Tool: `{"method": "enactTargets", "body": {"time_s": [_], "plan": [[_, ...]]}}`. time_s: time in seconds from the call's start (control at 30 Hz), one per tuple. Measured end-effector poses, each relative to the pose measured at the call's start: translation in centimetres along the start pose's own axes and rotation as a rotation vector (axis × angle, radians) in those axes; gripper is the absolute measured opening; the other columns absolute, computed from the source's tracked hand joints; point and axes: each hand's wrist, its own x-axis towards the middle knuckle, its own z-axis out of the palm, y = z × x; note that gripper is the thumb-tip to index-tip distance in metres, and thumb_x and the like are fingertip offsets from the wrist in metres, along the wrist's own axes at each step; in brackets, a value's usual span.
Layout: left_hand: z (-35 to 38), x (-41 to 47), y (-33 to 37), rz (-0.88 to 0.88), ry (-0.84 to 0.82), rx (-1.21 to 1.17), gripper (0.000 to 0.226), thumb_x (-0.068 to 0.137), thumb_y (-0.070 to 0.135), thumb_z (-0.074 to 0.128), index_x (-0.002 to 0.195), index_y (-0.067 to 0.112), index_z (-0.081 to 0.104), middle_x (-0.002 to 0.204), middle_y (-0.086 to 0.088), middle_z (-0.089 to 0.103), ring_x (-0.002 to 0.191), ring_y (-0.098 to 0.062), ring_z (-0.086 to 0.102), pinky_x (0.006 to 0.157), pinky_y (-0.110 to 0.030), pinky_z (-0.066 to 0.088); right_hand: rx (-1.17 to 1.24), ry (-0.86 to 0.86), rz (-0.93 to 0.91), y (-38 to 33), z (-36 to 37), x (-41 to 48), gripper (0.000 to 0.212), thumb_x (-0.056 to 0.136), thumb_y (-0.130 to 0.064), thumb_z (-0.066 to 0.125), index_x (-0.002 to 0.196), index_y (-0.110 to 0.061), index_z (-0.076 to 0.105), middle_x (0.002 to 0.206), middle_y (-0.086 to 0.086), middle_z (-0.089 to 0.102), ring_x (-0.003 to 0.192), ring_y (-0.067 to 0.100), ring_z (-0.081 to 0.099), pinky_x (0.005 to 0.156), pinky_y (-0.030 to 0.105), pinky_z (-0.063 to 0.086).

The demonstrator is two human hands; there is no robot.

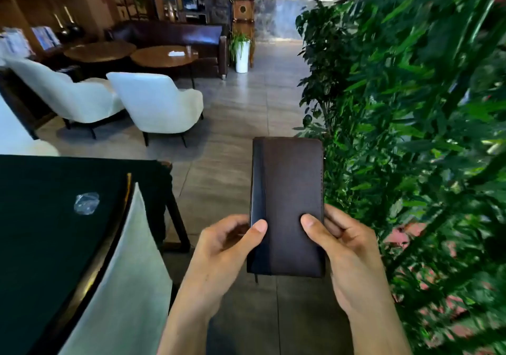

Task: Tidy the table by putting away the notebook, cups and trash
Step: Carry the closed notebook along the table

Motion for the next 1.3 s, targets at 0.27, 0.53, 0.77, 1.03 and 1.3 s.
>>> {"method": "enactTargets", "body": {"time_s": [0.27,0.53,0.77,1.03,1.3], "plan": [[-2.2,8.9,1.2,-0.022,-0.078,-0.013,0.040,0.073,0.042,0.088,0.102,0.016,0.084,0.102,-0.007,0.084,0.095,-0.018,0.080,0.074,-0.022,0.061,0.015,0.021,0.009,1.8,1.9,8.7,0.032,0.081,-0.021,0.078,0.111,-0.028,0.084,0.112,0.005,0.084,0.103,0.021,0.081,0.080,0.027,0.064],[-2.7,17.3,0.5,-0.065,-0.037,0.029,0.037,0.073,0.047,0.089,0.103,0.025,0.083,0.104,-0.002,0.084,0.098,-0.016,0.080,0.075,-0.023,0.062,0.033,-0.009,0.062,4.3,1.9,17.7,0.033,0.086,-0.020,0.081,0.119,-0.023,0.081,0.116,0.008,0.083,0.107,0.024,0.080,0.082,0.030,0.064],[-1.5,26.6,0.5,-0.042,0.054,0.043,0.043,0.064,0.046,0.091,0.104,0.035,0.083,0.105,0.003,0.084,0.096,-0.013,0.080,0.075,-0.023,0.063,0.048,-0.084,0.081,5.3,1.7,28.3,0.027,0.087,-0.020,0.077,0.111,-0.029,0.084,0.113,0.004,0.084,0.104,0.020,0.080,0.079,0.025,0.064],[-1.0,37.0,1.4,0.015,0.215,0.008,0.037,0.071,0.038,0.086,0.105,0.024,0.083,0.107,-0.006,0.083,0.099,-0.022,0.080,0.078,-0.029,0.064,-0.014,-0.294,0.138,6.2,2.4,42.1,0.033,0.090,-0.020,0.076,0.122,-0.028,0.079,0.119,0.001,0.082,0.111,0.021,0.078,0.084,0.027,0.063],[-5.6,39.0,1.8,0.055,0.477,0.037,0.032,0.075,0.037,0.082,0.101,0.018,0.081,0.099,-0.009,0.083,0.089,-0.018,0.079,0.071,-0.025,0.061,0.030,-0.517,0.269,9.5,8.7,48.5,0.029,0.088,-0.014,0.075,0.111,-0.030,0.084,0.111,0.002,0.084,0.101,0.016,0.081,0.077,0.021,0.062]]}}
